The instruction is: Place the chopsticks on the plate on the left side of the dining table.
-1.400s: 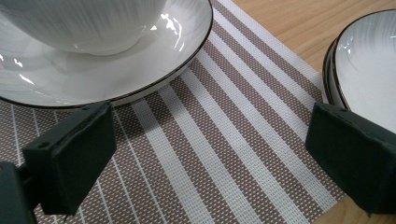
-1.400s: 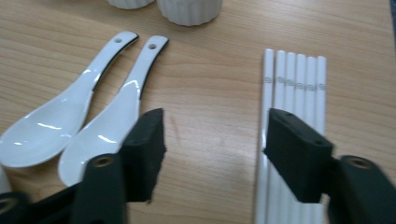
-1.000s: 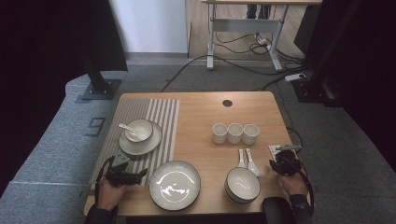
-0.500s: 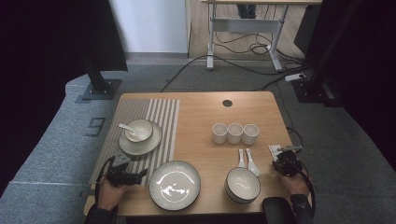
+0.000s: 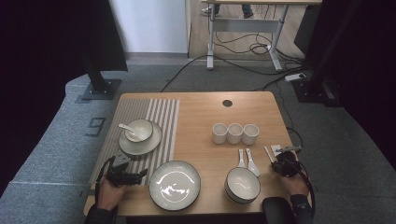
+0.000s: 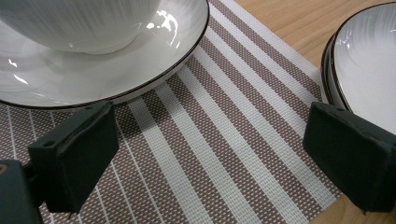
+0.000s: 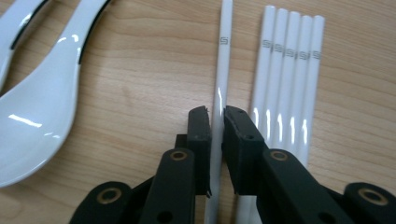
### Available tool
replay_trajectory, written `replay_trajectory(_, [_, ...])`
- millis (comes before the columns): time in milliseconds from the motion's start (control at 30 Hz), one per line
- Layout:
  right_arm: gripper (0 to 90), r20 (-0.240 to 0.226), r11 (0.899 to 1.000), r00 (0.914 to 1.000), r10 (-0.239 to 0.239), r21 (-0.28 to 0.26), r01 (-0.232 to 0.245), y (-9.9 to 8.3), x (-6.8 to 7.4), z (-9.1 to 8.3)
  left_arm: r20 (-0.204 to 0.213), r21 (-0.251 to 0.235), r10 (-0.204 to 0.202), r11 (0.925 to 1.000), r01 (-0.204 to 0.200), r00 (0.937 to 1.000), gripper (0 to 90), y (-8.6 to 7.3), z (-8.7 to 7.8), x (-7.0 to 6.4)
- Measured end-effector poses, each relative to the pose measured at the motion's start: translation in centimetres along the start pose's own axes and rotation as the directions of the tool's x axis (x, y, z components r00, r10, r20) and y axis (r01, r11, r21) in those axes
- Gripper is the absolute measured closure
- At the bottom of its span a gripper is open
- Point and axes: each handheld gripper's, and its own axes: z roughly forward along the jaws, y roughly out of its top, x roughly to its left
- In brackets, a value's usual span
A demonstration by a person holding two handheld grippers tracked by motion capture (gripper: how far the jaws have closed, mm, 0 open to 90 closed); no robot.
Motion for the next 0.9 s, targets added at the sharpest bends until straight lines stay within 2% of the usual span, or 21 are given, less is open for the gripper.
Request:
replay_trajectory(533, [82.2,-0.072,0.997,0.9951,-0.067,0.03,0.07,0.4,1.5,-0.3,-0.001,0.0,0.003,1.0,-0.003,1.0,3.6,0.0,0.0,-0.1])
replay_trajectory(667, [77.1,-0.075,0.997,0.9951,-0.064,0.032,0.066,1.0,1.2,-0.7,-0.001,-0.002,0.004,1.0,-0.004,1.0,3.7,0.0,0.0,-0.1])
replay_trajectory(767, [71.3,-0.083,0.995,0.9939,-0.074,0.062,0.079,1.5,1.1,-1.1,-0.001,-0.003,0.006,1.0,-0.006,1.0,3.7,0.0,0.0,-0.1])
replay_trajectory(833, [66.7,-0.085,0.989,0.9921,-0.092,0.11,0.101,1.9,1.0,-1.0,-0.001,-0.002,0.007,1.0,-0.007,1.0,3.7,0.0,0.0,-0.1])
replay_trajectory(900, [62.1,-0.093,0.983,0.9917,-0.089,0.154,0.103,2.1,0.9,-0.9,-0.001,-0.004,0.007,1.0,-0.007,1.0,3.7,0.0,0.0,-0.1])
